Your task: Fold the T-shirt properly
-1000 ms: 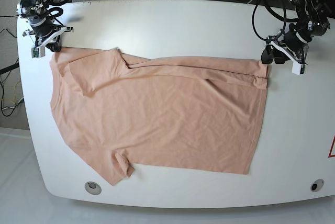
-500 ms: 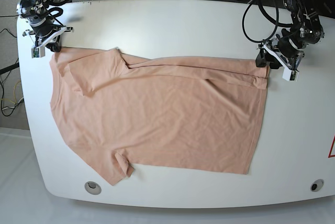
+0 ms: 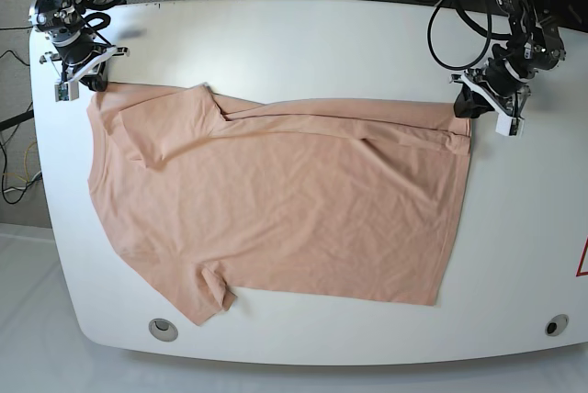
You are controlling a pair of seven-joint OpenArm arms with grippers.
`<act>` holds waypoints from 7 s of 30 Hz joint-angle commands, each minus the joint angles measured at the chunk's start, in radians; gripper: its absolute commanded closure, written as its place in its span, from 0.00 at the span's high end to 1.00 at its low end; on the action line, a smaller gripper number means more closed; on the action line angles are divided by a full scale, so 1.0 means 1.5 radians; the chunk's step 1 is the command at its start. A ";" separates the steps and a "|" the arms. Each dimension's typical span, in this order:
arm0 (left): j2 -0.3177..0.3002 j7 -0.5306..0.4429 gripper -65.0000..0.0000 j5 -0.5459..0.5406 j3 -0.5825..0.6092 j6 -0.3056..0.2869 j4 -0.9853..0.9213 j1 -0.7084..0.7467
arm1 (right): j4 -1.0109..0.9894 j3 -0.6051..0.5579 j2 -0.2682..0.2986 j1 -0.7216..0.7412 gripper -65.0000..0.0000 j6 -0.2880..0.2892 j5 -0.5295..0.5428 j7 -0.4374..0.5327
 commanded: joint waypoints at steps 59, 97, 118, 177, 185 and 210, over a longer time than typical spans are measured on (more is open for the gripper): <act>-0.069 0.064 0.00 -0.066 -0.102 -0.029 0.148 0.162 | 0.193 -0.011 -0.037 -0.123 0.00 0.001 0.015 0.002; -0.061 0.075 0.00 -0.059 -0.137 -0.040 0.162 0.283 | 0.226 -0.002 -0.050 -0.193 0.00 0.001 0.024 -0.005; -0.064 0.082 0.00 -0.054 -0.135 -0.034 0.165 0.295 | 0.231 -0.007 -0.053 -0.219 0.00 0.001 0.029 -0.008; -0.069 0.107 0.46 -0.014 -0.167 -0.031 0.269 0.229 | 0.310 -0.004 -0.030 -0.147 0.53 0.001 0.153 -0.096; -0.063 0.115 0.46 -0.012 -0.167 -0.033 0.276 0.188 | 0.339 -0.086 -0.039 -0.098 0.53 0.001 0.110 -0.111; -0.055 0.119 0.47 -0.008 -0.150 -0.032 0.247 0.131 | 0.334 0.020 -0.034 -0.059 0.54 0.001 0.123 -0.113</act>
